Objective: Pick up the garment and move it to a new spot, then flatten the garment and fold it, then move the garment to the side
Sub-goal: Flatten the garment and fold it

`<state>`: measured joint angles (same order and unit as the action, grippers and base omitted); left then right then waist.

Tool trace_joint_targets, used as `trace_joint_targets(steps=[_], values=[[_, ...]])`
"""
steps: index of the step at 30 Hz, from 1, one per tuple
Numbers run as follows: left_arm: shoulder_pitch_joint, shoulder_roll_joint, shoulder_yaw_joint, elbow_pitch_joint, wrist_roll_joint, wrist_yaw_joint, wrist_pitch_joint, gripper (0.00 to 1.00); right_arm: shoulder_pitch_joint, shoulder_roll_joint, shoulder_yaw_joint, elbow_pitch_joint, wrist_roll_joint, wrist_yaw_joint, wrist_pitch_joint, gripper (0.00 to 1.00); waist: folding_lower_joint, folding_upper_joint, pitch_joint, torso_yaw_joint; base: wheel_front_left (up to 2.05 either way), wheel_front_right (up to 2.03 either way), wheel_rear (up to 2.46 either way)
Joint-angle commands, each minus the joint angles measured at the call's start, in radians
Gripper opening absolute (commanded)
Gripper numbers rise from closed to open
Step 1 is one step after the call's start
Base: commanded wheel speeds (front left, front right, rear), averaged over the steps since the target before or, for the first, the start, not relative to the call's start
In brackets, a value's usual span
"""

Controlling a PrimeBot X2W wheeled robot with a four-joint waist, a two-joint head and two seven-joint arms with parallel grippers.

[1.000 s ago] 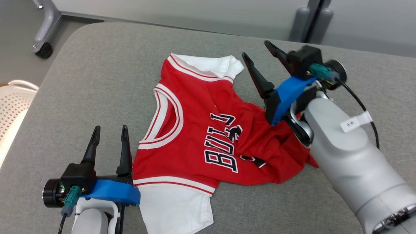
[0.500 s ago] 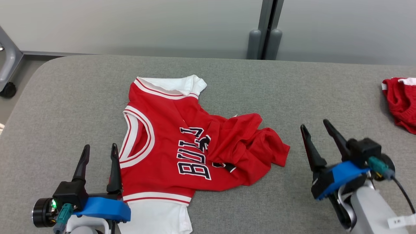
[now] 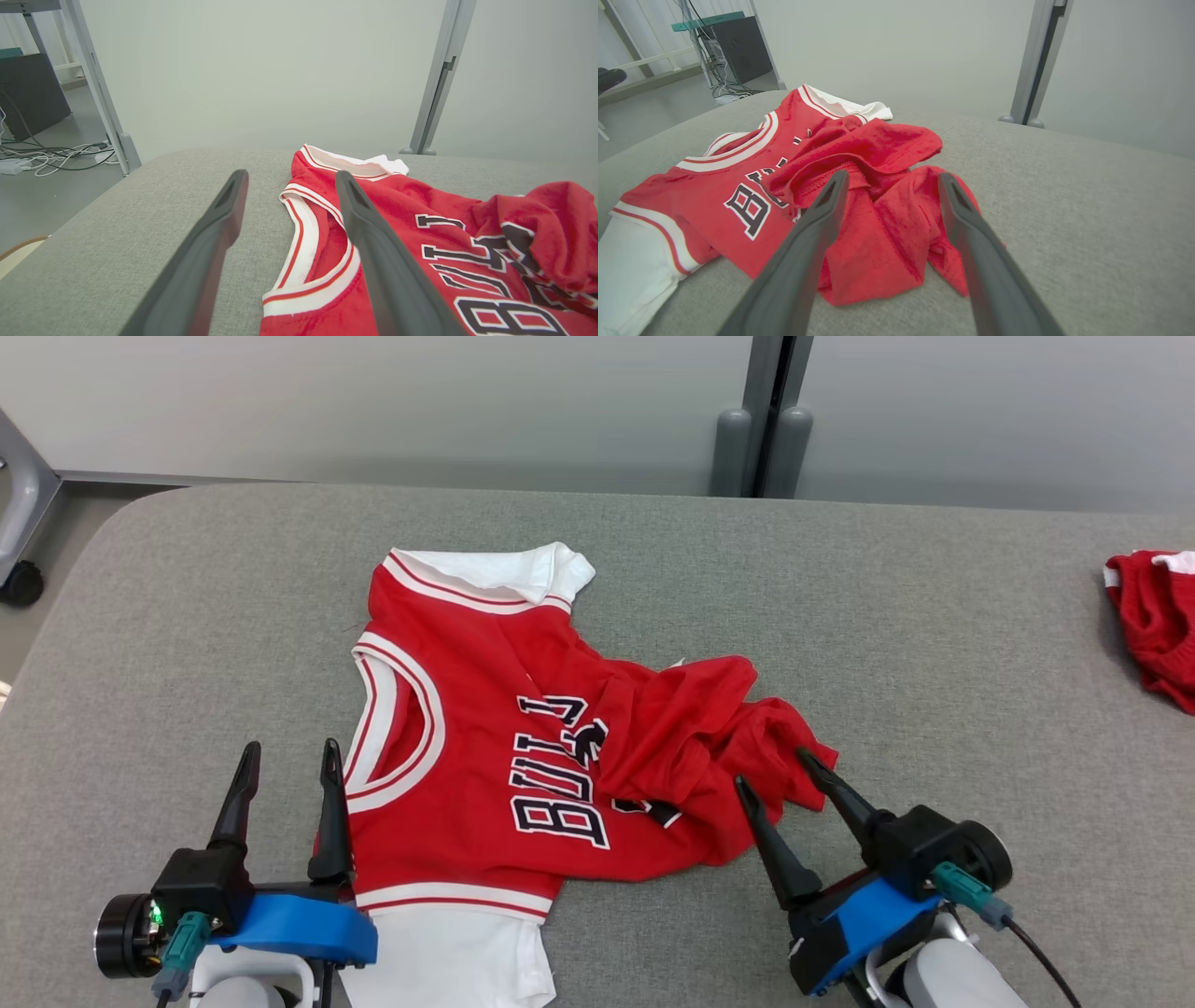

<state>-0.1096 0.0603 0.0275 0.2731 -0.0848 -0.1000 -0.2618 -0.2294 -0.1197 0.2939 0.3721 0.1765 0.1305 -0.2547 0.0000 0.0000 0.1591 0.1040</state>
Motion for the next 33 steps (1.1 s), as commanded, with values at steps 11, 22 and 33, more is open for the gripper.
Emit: trace_joint_targets(steps=[11, 22, 33], values=[[-0.028, -0.007, -0.010, 0.000, -0.003, -0.004, -0.004, 1.00, -0.139, -0.013, 0.198, 0.094, -0.013, 0.000, 0.052, 1.00, 0.0000, 0.0000, 0.033, 0.068, 0.00, 0.00, 0.00], [-0.030, -0.009, -0.007, 0.011, -0.010, 0.003, -0.004, 1.00, -0.258, 0.004, 0.195, 0.283, 0.025, 0.001, 0.011, 0.00, 0.0000, 0.0000, 0.028, 0.077, 0.00, 0.00, 0.00], [0.011, -0.010, 0.008, -0.003, -0.006, 0.010, -0.004, 1.00, -0.158, -0.046, 0.029, 0.018, 0.035, 0.001, -0.011, 0.00, 0.0000, 0.0000, -0.031, 0.003, 0.00, 0.00, 0.00]])
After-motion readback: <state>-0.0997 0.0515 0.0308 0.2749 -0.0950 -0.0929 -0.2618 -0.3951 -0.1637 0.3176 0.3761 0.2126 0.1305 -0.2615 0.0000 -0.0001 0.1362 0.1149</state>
